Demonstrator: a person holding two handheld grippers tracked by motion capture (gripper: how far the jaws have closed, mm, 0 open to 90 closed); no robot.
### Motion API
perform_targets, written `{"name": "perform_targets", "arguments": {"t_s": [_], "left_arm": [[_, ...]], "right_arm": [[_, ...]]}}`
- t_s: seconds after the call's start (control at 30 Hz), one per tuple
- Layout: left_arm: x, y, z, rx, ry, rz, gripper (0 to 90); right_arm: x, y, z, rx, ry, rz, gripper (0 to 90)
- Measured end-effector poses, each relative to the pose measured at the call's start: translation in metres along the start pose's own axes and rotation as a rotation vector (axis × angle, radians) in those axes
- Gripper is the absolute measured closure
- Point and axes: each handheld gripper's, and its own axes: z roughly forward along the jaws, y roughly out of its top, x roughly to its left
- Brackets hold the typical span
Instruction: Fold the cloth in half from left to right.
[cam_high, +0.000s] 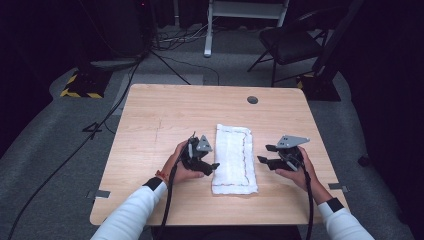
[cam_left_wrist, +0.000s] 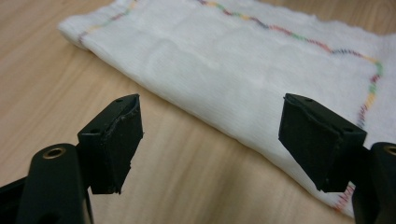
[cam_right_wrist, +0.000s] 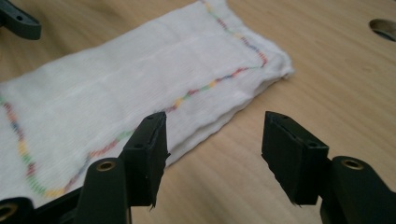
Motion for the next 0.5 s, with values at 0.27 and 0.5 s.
{"name": "perform_targets", "arguments": {"t_s": [0.27,0.5], "left_arm": [[0.038,0.021,0.021,0.031,0.071,-0.057,22.2],[0.057,0.032,0.053,0.044,0.091,-0.101,22.3]], "right_arm": [[-0.025,0.024,0.027,0.018,-0.072,0.005,41.1],[-0.038,0.036,0.058,0.045,-0.074,0.043,41.3]]}}
